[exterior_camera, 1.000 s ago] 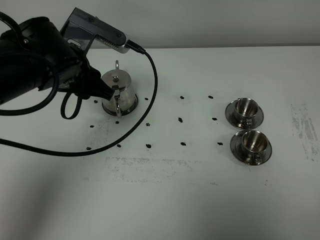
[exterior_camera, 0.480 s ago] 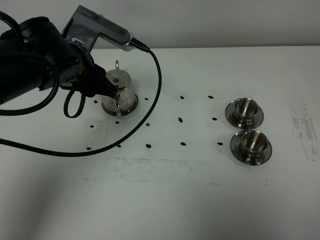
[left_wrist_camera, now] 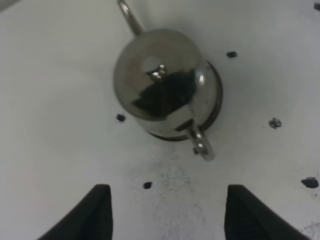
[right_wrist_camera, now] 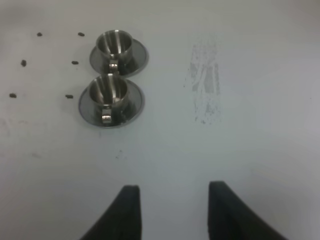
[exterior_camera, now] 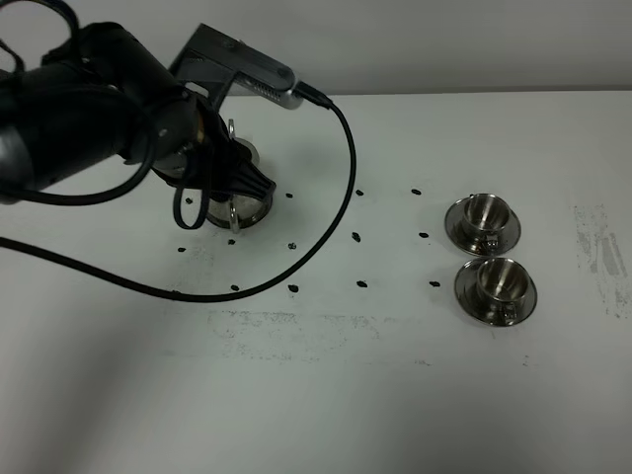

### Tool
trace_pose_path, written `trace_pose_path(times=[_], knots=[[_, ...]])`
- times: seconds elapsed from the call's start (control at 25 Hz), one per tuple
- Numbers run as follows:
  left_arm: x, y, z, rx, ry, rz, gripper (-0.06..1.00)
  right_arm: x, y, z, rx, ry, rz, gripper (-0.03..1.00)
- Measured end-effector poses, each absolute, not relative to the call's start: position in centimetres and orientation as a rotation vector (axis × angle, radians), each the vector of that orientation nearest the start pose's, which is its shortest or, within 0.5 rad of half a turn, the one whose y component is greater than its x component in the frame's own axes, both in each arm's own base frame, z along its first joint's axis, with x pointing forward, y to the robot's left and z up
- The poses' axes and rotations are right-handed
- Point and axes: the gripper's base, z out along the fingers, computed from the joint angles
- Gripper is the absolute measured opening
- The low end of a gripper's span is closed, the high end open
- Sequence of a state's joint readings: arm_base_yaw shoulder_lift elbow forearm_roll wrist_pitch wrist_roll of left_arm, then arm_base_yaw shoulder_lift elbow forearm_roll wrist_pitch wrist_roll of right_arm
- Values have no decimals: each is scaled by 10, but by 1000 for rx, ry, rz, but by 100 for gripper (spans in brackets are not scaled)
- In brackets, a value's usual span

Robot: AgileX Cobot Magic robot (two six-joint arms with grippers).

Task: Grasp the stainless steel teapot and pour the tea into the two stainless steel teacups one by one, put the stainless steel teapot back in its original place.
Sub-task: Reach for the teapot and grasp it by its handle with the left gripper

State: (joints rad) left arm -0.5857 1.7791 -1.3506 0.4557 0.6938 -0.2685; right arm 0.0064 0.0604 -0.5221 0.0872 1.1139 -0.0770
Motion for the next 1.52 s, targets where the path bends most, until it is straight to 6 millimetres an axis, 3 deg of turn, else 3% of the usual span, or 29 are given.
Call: trace_pose_path(times=[0.12, 0.28, 0.6, 0.96, 1.16, 1.52], knots=[[345, -201, 233, 740, 2423, 154, 48, -1, 7, 280, -94, 2131, 65, 31], [349, -205, 212, 614, 2505, 114, 48, -1, 7, 280, -94, 2131, 65, 31], [353, -210, 206, 503, 2500, 33, 48, -1, 7, 280, -93, 2131, 65, 31], [368, -229, 165, 485, 2455, -113, 48, -1, 7, 280, -93, 2131, 65, 31], [368, -229, 151, 489, 2492, -90, 48, -1, 7, 280, -94, 2131, 65, 31], [367, -215, 147, 522, 2557, 64, 48, -1, 7, 280, -93, 2131, 66, 31]])
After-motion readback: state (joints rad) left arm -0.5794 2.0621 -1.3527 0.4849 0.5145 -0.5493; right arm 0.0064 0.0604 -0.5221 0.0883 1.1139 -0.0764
